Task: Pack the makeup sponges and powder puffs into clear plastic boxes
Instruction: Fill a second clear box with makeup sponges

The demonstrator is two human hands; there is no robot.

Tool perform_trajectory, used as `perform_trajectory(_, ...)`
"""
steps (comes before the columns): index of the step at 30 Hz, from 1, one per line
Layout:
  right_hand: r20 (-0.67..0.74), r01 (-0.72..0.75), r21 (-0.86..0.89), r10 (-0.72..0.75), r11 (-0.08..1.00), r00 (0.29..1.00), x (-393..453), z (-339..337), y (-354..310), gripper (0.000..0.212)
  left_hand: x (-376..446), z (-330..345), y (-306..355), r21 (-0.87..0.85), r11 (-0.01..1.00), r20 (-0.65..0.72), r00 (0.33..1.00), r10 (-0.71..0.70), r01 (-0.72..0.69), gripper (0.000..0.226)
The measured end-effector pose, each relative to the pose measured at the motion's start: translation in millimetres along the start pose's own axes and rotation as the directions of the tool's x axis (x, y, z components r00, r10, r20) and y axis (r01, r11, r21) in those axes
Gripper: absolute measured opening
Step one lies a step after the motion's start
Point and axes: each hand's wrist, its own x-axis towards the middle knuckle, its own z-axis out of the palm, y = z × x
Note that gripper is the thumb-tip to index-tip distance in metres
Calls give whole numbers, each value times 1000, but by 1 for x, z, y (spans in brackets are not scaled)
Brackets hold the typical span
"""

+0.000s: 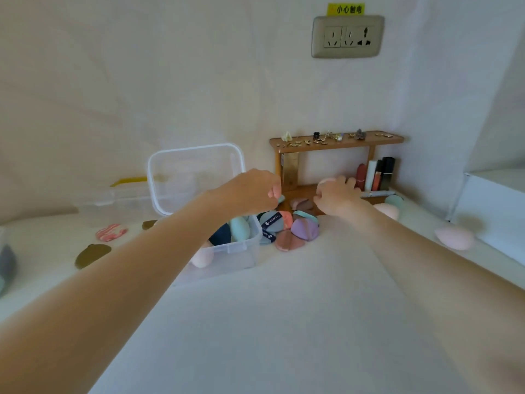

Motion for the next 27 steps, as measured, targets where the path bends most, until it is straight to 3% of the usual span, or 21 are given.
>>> perform_trajectory(4, 77, -108, -26, 110, 994, 991, 13, 23, 9, 54, 17, 6, 4, -3, 1000, 0, 1000, 4, -4, 25)
perform_trajectory(7, -4, -82, -36, 82, 996, 997, 16, 23, 9, 53, 25, 16, 1, 8, 1000, 9, 1000, 1, -1, 22)
perform_trajectory(10, -108, -34, 75, 42, 997, 993, 10, 15, 7, 46, 22, 23, 3, -10, 1000, -10, 1000, -7, 7, 21)
perform_trajectory(14, -340, 179, 265, -82, 947, 937, -5, -14, -8, 26, 6, 10, -4, -42, 999, -91, 996, -6, 3, 22)
perform_trajectory(17, -365, 368, 518, -189, 772, 912, -21, -39, -34, 23, -13, -5, -24, -91, 995, -145, 988, -57, 44, 19)
perform_trajectory(19, -292, 431, 659, -318, 616, 902, -40, -51, -56, 35, -32, -15, -43, -105, 990, -112, 989, -101, 90, 15)
perform_trajectory(21, -123, 400, 733, -472, 549, 873, -57, -56, -73, 41, -48, -18, -60, -100, 985, -22, 990, -141, 138, 9)
perform_trajectory(24, 134, 434, 626, -638, 648, 759, -72, -54, -91, 36, -66, -15, -77, -92, 978, 79, 980, -183, 190, 11)
perform_trajectory(27, 287, 562, 368, -665, 741, 690, -79, -45, -107, 33, -73, -9, -83, -54, 976, 145, 968, -204, 213, 16)
